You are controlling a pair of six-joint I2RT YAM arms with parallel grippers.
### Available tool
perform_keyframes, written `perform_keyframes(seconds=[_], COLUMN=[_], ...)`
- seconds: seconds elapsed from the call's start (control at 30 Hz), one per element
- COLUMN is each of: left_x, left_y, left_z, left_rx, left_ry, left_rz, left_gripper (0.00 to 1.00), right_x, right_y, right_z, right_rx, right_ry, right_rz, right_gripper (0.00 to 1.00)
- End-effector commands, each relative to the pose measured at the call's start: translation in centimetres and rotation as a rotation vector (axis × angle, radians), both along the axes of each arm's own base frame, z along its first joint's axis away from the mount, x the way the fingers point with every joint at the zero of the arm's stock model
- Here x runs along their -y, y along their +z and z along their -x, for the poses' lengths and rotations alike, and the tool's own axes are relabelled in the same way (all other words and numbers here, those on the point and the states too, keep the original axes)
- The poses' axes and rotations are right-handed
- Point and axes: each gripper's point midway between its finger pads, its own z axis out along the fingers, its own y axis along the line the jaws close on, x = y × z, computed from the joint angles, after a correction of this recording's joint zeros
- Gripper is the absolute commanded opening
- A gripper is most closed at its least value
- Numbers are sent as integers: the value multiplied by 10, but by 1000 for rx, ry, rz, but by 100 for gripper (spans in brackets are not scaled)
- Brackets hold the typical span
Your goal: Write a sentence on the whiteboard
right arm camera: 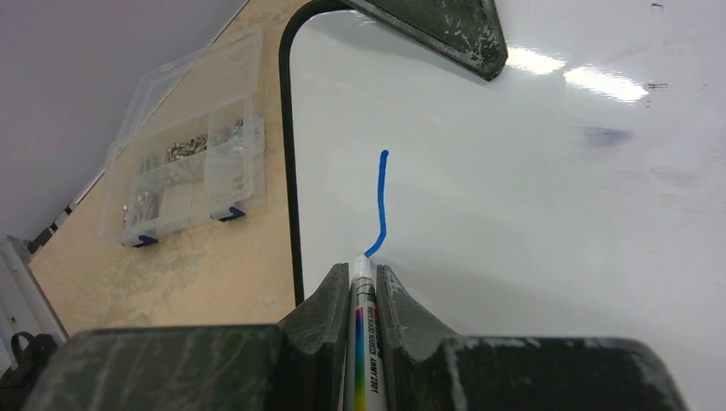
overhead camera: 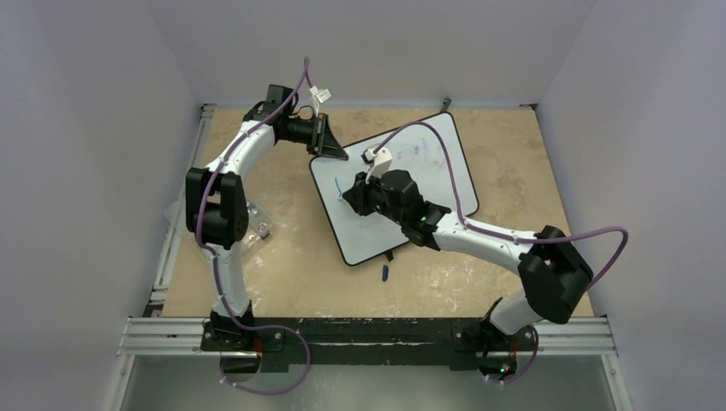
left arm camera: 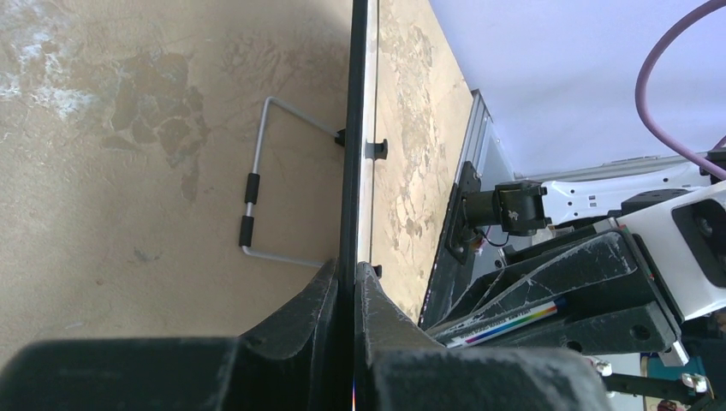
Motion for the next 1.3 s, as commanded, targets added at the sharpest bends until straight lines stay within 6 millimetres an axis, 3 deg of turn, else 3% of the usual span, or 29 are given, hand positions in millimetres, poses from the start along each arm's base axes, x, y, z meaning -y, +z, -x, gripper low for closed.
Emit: perform_keyframes(seconds=[0.0,0.63,1.07,1.27], left_x=[5,5,5,5], left_y=[41,42,43,43], left_z=[13,13,14,15], left_rx=[89,92,91,93], left_ry=[-29,-30,-31,-31], left_rz=[39,41,43,44], left_gripper=[0,0,0,0], right_x=[0,-22,-31,-30], right_y=[-17,11,55,72], right_z=[9,-11,-5,-13], right_rx=[-34,10,57,79], right_ry=[30,35,84,46], right_rz=[44,48,-47,-60], right_gripper=[0,0,0,0])
